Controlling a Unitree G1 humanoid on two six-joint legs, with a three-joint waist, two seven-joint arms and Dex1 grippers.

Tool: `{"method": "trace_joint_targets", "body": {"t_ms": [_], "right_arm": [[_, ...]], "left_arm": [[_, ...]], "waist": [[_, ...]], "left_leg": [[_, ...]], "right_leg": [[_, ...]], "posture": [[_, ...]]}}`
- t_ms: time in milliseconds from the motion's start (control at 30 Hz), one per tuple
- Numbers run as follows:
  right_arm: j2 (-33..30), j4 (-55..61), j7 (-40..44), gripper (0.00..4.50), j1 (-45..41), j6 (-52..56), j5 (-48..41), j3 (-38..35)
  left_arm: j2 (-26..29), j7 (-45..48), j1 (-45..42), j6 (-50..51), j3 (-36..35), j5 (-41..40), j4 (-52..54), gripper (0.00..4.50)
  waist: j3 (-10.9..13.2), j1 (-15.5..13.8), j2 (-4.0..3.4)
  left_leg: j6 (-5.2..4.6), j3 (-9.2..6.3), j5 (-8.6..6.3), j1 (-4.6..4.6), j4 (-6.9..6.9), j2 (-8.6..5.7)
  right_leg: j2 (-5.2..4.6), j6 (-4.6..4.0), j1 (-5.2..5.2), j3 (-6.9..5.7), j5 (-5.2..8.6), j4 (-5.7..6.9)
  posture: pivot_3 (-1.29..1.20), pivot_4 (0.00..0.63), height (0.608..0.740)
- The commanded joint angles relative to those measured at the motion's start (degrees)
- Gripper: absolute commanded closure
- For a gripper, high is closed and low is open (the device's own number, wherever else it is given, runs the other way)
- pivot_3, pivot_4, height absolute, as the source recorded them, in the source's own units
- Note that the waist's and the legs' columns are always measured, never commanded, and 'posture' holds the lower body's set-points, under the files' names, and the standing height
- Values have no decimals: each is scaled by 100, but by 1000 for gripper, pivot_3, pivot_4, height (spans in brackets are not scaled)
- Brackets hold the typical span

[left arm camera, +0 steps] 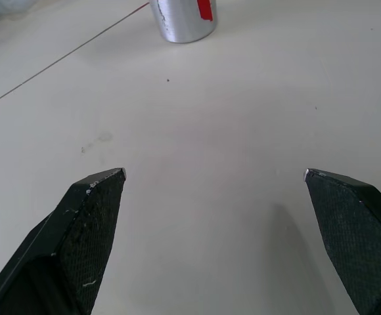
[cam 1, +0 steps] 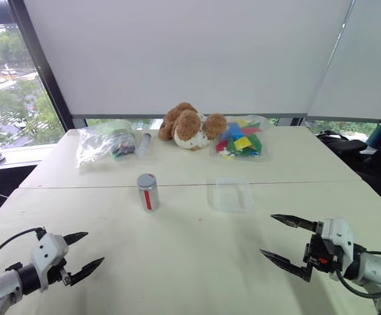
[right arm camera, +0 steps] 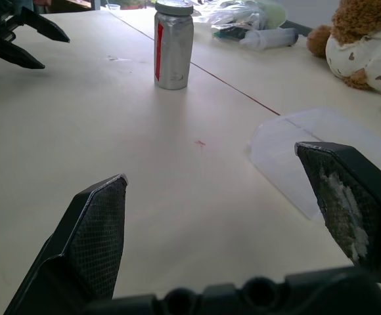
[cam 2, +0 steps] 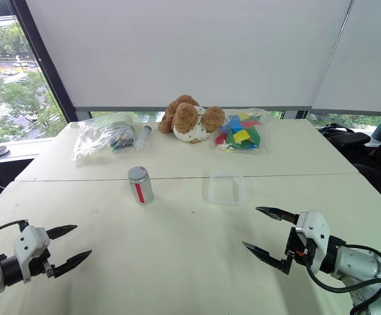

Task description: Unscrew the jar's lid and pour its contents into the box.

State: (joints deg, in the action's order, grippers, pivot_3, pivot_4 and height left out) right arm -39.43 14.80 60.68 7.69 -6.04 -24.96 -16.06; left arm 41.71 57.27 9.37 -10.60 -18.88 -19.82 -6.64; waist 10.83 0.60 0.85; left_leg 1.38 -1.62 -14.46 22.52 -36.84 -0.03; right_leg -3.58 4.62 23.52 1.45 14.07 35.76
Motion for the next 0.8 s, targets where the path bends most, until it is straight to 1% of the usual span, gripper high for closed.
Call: {"method": "trace_joint_targets", "body": {"t_ms": [33, 100, 200, 267, 333, 433, 467, 533, 600, 667, 733, 800], "right_arm": [[-87, 20, 51, 21, -64, -117, -49, -60], [-49, 39, 56, 21, -93, -82, -113, -35], [81, 263, -43, 21, -167, 98, -313, 66], [340, 501, -182, 21, -303, -2, -484, 164], [714, 758, -308, 21, -490, -113, -825, 272], [859, 1070, -458, 21, -719, 281, -1102, 521], [899, 1123, -537, 21, -828, 432, -1249, 578], [982, 1101, -606, 21, -1105, 387, -1220, 665], [1023, 1009, -616, 21, -1314, 378, -1137, 750], [1047, 864, -580, 21, -1528, 358, -1019, 885], [1081, 755, -559, 21, -1764, 413, -978, 1039], [1096, 737, -557, 21, -1888, 482, -987, 1132]], "left_arm": [[1, -29, 38, -166, -122, -21, 71, 0], [-41, -57, 19, -60, -137, -122, 129, 0], [-138, -16, 37, 371, -218, -638, 542, 0], [-296, -556, 49, 994, -304, -942, 1153, 0], [-673, -1292, 84, 1510, -341, -1264, 1900, 0], [-1335, -2291, 283, 1876, -180, -1188, 2885, 0], [-1594, -2702, 339, 2042, -60, -1064, 3174, 0], [-2056, -3376, 398, 2296, 217, -808, 3610, 0], [-2375, -3859, 347, 2373, 491, -423, 3806, 0], [-2680, -4298, 155, 2492, 857, -57, 3874, 0], [-2975, -4688, -213, 2663, 1312, 313, 3798, 0], [-3129, -5016, -525, 2843, 1623, 746, 3682, 0]], "waist": [[0, 0, 0], [0, 0, -1], [0, 1, -1], [-1, 2, 0], [0, 6, -4], [0, 12, -6], [-1, 8, -4], [-1, -2, -4], [-1, -21, -3], [-2, -44, -1], [-2, -96, 0], [-2, -130, 0]], "left_leg": [[0, 0, 0, 0, 1, 0], [0, 0, 0, 0, 1, 0], [0, 0, 0, 0, 1, 0], [0, 0, 0, 1, 1, 1], [0, 0, 0, 1, 2, 4], [0, 5, 0, 1, 1, 4], [0, 6, 0, 1, 0, 3], [-1, 7, 0, -1, -4, 1], [-1, 7, 1, -2, -12, -2], [-2, 5, 1, -5, -17, -4], [-2, 4, 2, -8, -23, -7], [-3, 4, 2, -9, -30, -11]], "right_leg": [[0, 0, 0, 0, 0, -1], [0, 0, 0, 0, 0, -1], [0, 0, 0, 0, 0, -1], [0, 0, 0, 0, 0, -1], [0, 0, 0, -2, 0, -2], [0, 3, -1, 0, -1, -2], [0, 4, -2, -1, -2, -1], [0, 5, -7, -2, -2, -2], [3, 6, -11, -5, -3, 2], [6, 6, -16, -13, -3, 6], [12, 6, -23, -17, -3, 8], [33, 7, -23, -22, -3, 12]], "posture": [[0, 150, 740], [0, 150, 740], [0, 150, 740], [0, 150, 740], [0, 150, 740], [0, 150, 740], [0, 150, 740], [0, 150, 740], [0, 150, 740], [0, 150, 740], [0, 150, 740], [0, 150, 740]]}}
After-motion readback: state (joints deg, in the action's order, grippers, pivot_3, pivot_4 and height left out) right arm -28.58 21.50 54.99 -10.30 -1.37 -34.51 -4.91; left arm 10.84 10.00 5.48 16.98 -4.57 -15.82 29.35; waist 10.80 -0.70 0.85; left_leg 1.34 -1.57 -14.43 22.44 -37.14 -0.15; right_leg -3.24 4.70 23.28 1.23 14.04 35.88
